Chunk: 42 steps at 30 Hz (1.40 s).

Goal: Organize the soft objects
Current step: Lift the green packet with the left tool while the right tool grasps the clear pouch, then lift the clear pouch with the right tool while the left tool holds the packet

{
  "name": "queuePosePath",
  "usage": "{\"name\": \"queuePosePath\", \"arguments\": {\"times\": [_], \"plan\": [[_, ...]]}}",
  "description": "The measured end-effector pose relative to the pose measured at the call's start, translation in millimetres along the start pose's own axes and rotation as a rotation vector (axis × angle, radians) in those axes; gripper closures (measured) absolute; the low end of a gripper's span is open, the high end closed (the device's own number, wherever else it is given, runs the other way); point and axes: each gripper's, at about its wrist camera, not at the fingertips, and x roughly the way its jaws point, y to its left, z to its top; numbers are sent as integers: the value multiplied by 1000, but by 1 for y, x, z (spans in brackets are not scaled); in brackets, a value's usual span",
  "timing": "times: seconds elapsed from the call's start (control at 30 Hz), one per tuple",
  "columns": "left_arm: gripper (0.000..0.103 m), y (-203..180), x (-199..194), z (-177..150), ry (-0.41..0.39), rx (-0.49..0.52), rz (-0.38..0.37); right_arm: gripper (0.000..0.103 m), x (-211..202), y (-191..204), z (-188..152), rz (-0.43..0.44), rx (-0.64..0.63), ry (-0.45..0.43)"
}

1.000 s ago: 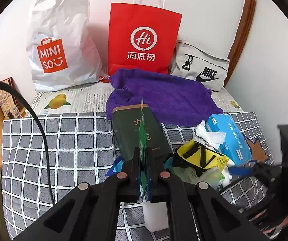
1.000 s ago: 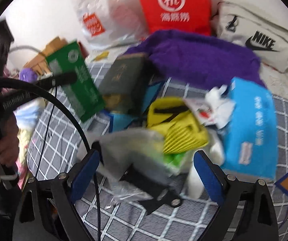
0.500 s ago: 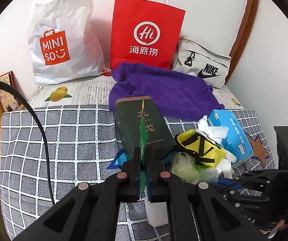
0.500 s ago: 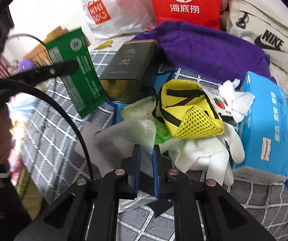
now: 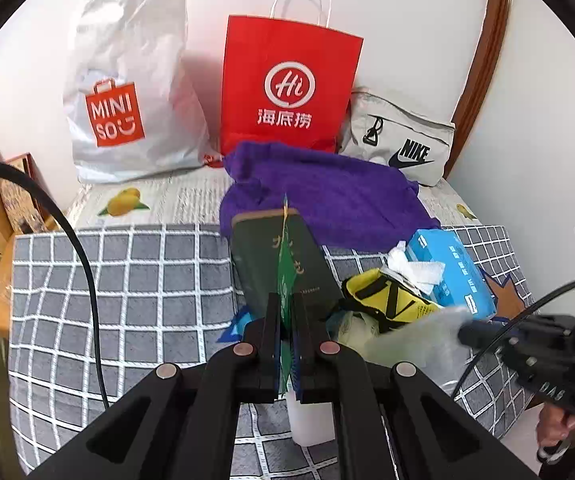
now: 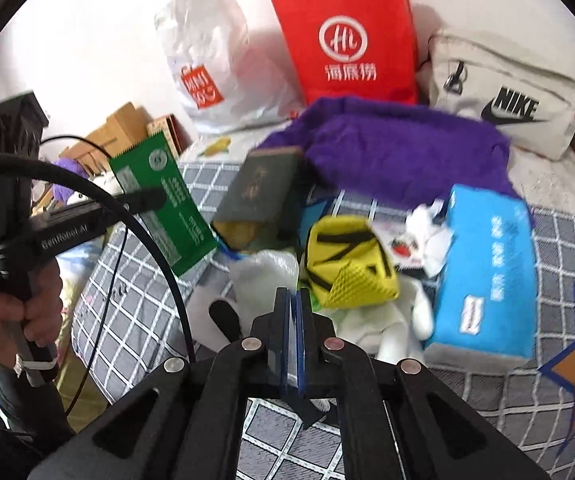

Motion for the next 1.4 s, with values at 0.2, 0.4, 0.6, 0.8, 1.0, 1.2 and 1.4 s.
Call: {"name": "queuePosePath", "arguments": {"times": [0.2, 0.4, 0.6, 0.8, 1.0, 1.2, 1.4], "plan": [[98, -1, -8, 9, -15, 10, 0, 102, -13, -5, 9, -13, -18, -34], [98, -5, -9, 9, -10, 24, -2, 102, -1, -19, 1, -3, -4, 19], [98, -8, 1, 2, 26, 18, -20, 89, 26, -36, -17, -31, 41, 126], [98, -9, 8, -3, 50, 18, -28, 28, 31, -30, -30, -18, 33, 115], [98, -12, 11, -5, 61, 28, -37, 28, 63, -8, -37, -56, -26, 180], [98, -9, 13, -6, 63, 21, -34, 97, 63, -8, -40, -101, -50, 164], [98, -11, 10, -3, 52, 32, -30, 98, 25, -17, -34, -92, -51, 97]]}}
